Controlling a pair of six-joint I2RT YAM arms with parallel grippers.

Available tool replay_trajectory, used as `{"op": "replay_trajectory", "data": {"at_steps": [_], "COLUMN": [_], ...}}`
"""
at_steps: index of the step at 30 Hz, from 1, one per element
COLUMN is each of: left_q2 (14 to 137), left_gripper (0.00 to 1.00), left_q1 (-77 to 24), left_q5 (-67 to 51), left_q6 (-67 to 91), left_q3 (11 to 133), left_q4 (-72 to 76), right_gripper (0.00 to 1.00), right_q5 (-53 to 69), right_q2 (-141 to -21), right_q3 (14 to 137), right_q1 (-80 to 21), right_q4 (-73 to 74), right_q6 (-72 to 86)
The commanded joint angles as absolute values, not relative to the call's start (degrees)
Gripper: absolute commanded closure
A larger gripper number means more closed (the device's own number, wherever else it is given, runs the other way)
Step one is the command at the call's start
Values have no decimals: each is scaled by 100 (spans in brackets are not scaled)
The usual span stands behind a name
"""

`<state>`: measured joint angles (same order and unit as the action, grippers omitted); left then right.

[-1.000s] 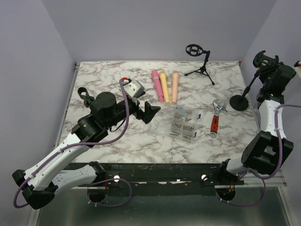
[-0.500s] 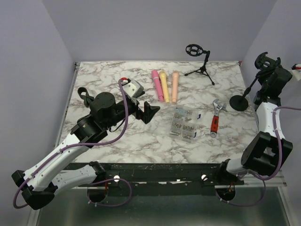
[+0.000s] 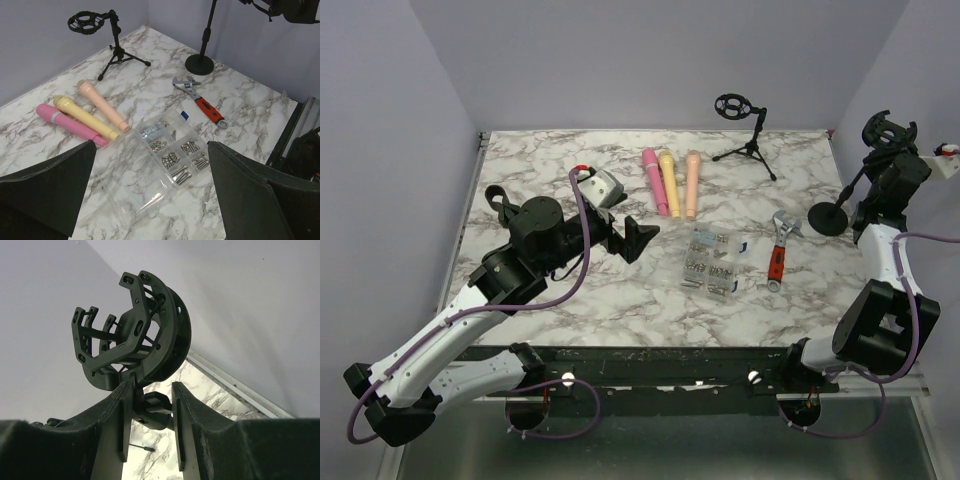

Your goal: Remove the microphone from the stand

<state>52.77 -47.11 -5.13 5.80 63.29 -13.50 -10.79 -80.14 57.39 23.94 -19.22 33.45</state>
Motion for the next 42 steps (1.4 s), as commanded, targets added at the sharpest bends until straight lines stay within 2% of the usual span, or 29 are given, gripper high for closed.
{"op": "replay_trajectory", "data": {"at_steps": [1, 27, 36, 40, 42], "left_q2": [5161, 5098, 5085, 5089, 5100], "left_gripper": [1, 1, 1, 1, 1], "left_q1": [-4735, -4744, -4737, -4737, -4737], "left_q5": [-508, -569, -563, -545, -534], "left_q6": [578, 629, 635, 636, 629], "left_q3": [6475, 6454, 6460, 6460, 6456], "left_q4": [-1424, -1412, -1404, -1404, -1404], "right_gripper": [59, 58, 57, 52, 43], "right_q5": [-1284, -1435, -1390, -1515, -1704], "right_q2": [-8341, -8512, -8501, -8272, -8153], "right_q3": [5204, 4691, 4869, 5330, 5666], "right_q1": [2342, 2343, 2309, 2083, 1896], "right_q4": [-532, -294, -237, -11, 324], "right_q6": [3068, 2938, 2855, 2642, 2507]}}
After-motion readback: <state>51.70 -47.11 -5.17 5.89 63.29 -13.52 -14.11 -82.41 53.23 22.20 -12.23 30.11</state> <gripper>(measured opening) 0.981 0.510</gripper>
